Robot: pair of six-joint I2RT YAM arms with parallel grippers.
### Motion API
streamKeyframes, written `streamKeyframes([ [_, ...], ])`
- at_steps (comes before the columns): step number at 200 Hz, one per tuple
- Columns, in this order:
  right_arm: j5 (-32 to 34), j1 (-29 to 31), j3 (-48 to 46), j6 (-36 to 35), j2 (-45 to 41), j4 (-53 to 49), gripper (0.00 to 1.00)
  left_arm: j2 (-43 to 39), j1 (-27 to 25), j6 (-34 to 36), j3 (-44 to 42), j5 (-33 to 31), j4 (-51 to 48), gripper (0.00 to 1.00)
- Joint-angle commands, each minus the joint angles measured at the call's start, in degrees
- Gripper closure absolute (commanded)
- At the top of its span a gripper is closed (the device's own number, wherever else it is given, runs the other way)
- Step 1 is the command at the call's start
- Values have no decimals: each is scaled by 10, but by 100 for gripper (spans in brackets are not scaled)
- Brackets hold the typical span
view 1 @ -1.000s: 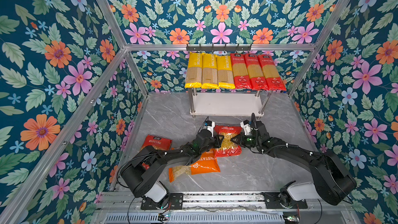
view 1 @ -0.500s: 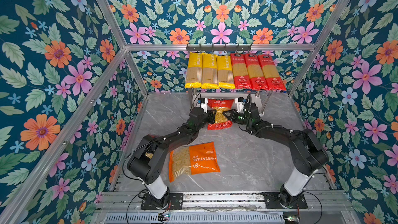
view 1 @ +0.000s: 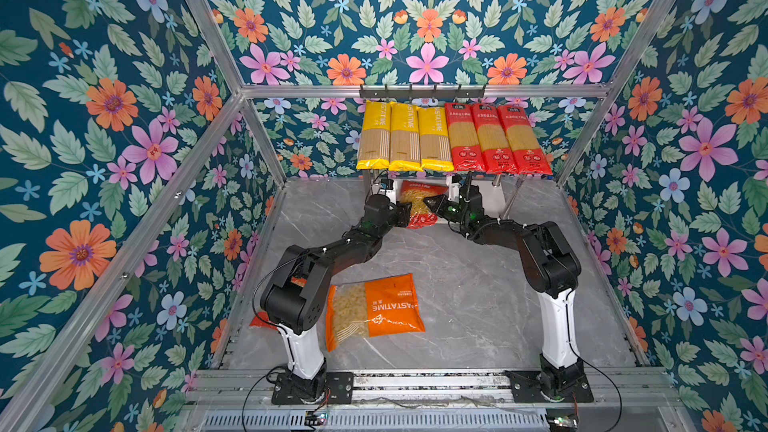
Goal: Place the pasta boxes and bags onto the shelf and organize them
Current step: 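Lift the red fusilli bag with both grippers onto the lower shelf, then release the bag on the lower shelf and draw both grippers back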
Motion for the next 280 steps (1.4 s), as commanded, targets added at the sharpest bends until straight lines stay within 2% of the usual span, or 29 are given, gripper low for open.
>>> streamKeyframes([
  [1,-19,0,25,27,22,5,100,-30,2,5,-28,-2,-5,51],
  [36,-41,7,84,38,65,-44,100,-113,1,-11,-104,-20,-8,51],
  [68,-56,19,148,67,117,-53,100,-224,7,-2,-182,-50,-29,51],
  [123,-68,29,209,65,148,-89,100,-337,15,-24,-222,-79,-133,50],
  [136,-74,28,210,65,144,-100,86,-347,15,-38,-225,-84,-143,51],
  [167,-98,30,171,54,91,-143,64,-367,16,-58,-214,-74,-189,51],
  [193,-93,27,74,63,27,-111,54,-388,16,-67,-212,-53,-202,50],
  [240,-93,47,-51,92,-51,-77,48,-402,15,-94,-233,-45,-201,50],
  [280,-51,91,-105,107,-81,-74,47,-412,16,-127,-259,-29,-179,51],
])
